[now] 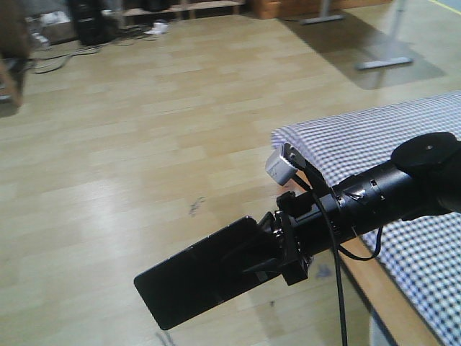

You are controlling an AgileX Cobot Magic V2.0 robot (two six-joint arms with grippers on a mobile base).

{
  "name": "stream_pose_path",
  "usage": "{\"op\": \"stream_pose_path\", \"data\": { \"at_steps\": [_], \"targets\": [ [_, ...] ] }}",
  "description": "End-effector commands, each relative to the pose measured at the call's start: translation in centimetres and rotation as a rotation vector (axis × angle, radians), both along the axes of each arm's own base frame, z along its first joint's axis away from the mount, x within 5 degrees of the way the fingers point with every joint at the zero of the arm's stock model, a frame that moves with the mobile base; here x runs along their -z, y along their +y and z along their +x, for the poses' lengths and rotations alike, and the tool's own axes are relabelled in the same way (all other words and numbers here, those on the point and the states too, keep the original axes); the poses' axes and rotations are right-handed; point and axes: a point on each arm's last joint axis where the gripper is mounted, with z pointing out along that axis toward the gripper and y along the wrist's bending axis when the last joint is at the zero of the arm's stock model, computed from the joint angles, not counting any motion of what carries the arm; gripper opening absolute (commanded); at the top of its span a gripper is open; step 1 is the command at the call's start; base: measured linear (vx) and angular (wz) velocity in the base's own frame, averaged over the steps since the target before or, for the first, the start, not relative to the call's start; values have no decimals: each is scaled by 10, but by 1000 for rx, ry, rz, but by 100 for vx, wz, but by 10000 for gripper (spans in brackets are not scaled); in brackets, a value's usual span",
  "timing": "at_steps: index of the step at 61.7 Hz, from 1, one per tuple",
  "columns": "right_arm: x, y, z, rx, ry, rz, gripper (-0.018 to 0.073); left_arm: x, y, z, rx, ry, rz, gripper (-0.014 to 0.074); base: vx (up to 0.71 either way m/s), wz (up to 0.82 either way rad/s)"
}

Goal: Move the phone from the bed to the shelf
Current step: 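Hold the phone in the right gripper while the base turns away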

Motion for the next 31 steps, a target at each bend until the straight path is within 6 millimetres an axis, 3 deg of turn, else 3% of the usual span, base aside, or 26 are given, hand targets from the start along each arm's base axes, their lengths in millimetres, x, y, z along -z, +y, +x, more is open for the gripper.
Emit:
{"op": "stream_pose_path", "data": {
  "at_steps": [1,31],
  "targets": [
    [-27,2,-9,-47,9,123,-2,-15,0,-1,2,-108,-11,1,-18,68],
    [-27,2,-9,-47,9,123,-2,-15,0,-1,2,-108,-11,1,-15,59]
  ]
}}
